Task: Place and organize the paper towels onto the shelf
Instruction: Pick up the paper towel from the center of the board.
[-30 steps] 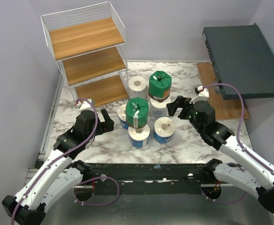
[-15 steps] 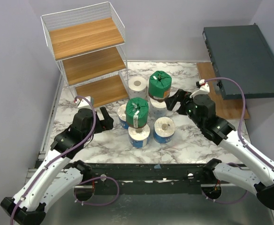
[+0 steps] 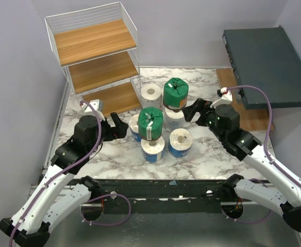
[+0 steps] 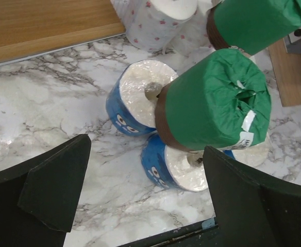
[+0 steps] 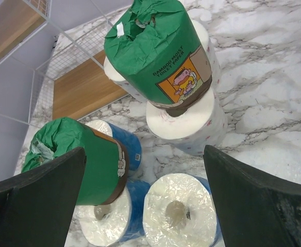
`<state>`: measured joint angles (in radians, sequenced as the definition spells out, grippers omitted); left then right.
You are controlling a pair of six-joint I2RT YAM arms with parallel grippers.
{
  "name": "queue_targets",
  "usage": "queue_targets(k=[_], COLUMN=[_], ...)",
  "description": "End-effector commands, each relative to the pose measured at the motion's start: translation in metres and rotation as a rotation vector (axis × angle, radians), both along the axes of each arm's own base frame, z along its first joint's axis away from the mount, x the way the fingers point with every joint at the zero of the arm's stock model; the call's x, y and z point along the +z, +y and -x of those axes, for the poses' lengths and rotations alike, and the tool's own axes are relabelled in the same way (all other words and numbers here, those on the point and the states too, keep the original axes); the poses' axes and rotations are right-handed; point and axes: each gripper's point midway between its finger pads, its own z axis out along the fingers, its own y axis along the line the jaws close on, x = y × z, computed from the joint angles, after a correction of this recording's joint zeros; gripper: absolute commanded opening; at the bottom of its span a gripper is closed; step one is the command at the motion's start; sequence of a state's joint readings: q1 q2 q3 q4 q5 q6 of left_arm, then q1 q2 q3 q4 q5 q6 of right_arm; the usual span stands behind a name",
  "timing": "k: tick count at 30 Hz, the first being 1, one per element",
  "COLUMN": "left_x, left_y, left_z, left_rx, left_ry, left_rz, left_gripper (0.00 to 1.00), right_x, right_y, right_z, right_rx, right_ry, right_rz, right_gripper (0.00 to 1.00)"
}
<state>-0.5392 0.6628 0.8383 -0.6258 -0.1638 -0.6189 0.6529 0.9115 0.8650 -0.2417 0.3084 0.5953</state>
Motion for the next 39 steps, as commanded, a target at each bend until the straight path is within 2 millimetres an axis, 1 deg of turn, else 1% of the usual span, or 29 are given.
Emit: queue_targets(k=[1,7,9,14,17,22,26,32,39], left_x=[0.023,0.043,0.047,0.043,0.043,0.046,0.039,0.031,0.023], left_y=[-0.023,-0.039,-0.044,-0.050,-0.058,-0.068,-0.072,-0.076,-0.092], left_z=[0.002,0.006,0.006,-0.001,-0.005,-0.014,-0.023,-0.033,-0.039], left_rx=[-0.120,-0.153,-0.149,-0.118,-0.116,-0.108,-0.089,-0.074,-0.095], left_ry=[-0.047,-0.045,-0.034,0.010,0.045,0.089,0.118,0.156,0.181], left_rz=[0.017,0.032,0.037,0.031,0.031,-0.015,-0.064,-0.127,-0.157], left_gripper=[0.97,0.97,0.97,0.96,0.94,0.90,0.86,0.76,0.75], right_x=[-0.001,-0.012,-0.014,-0.018,-0.019,-0.020,-0.026,-0.036,-0.035], right_y=[-0.001,0.002,0.004,0.007,0.010,0.021,0.020,0.020,0.017], right_z=[0.004,0.002,0.003,0.004,0.006,0.012,0.012,0.012,0.015], right_rx=[0.022,0.027,0.034,0.054,0.072,0.153,0.153,0.160,0.161], right_ry=[0.005,0.050,0.055,0.062,0.066,0.068,0.084,0.111,0.092], right_rz=[0.037,0.058,0.056,0.051,0.053,0.061,0.080,0.105,0.106], right_gripper=[1.00,1.00,1.00,0.99,0.99,0.97,0.97,0.97,0.97])
